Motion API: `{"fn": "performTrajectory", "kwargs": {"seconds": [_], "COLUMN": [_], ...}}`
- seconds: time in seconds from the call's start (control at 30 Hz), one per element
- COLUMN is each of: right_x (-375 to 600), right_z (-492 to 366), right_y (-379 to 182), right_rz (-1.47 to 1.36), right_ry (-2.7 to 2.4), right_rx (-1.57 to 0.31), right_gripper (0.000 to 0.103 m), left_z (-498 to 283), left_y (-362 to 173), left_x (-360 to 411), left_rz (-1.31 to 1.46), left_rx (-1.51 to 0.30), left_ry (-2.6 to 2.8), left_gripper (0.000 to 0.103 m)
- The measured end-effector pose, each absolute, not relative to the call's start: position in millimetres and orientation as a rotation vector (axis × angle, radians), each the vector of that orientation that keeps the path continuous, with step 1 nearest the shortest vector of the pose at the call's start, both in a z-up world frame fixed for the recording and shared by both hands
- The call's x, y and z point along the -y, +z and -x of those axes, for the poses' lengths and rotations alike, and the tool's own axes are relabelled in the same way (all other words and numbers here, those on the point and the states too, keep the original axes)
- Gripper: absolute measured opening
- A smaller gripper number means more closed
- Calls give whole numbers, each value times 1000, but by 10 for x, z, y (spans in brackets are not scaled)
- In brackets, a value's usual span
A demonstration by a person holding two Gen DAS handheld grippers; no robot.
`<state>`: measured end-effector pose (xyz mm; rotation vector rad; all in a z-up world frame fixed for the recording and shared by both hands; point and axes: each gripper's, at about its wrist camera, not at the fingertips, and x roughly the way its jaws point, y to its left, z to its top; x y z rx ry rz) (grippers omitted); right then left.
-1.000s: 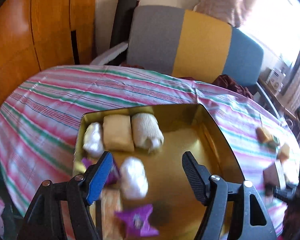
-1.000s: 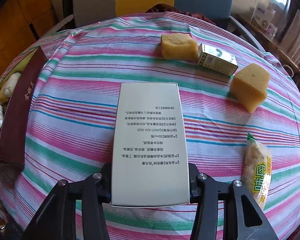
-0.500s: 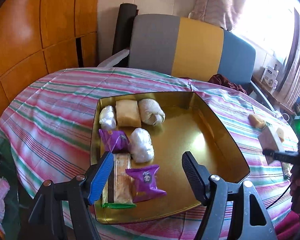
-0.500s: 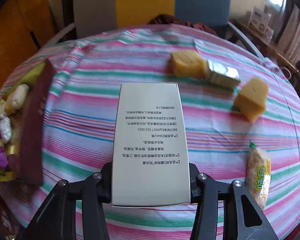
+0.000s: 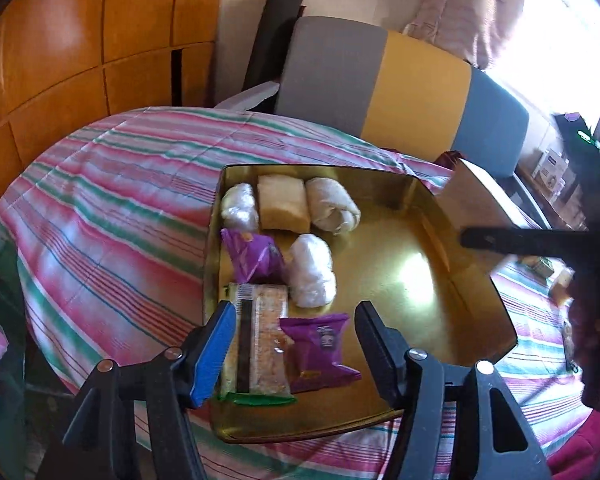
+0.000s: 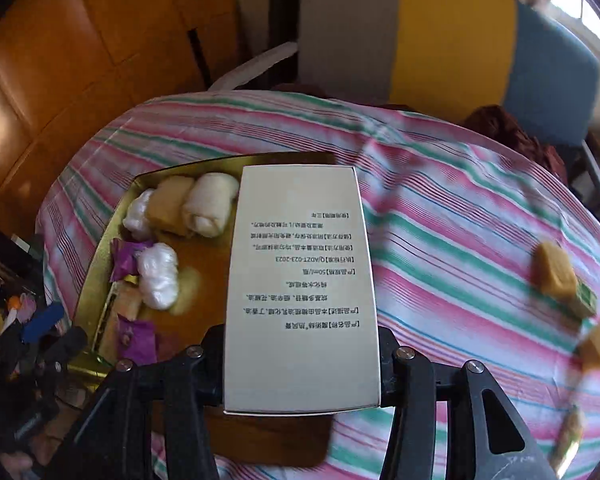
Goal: Organize objects
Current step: 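Carry the white paper box into the gold tray and open the right gripper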
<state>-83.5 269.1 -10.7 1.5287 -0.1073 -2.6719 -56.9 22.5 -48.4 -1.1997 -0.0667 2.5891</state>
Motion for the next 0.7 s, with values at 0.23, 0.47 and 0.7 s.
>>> {"fn": "performTrajectory", "kwargs": {"seconds": [0.23, 0.47, 0.7], "right_x": [-2249, -2107, -2247], "right_z": [1611, 2079, 1958], "right_y": [-448, -758, -608], "right_rz": [-1664, -1706, -1598], "right_ry": [-2605, -2618, -2647], "right_rx": [5, -17, 75], "right_gripper": [51, 54, 78], "left_z": [649, 692, 694], "left_y": [-522, -601, -611], "left_x": [-90, -72, -64], "left_rz": [1227, 1264, 1271], "left_rx": [120, 142, 142], "left_ry": [2592, 2572, 2587], "left_gripper": [63, 63, 63]}}
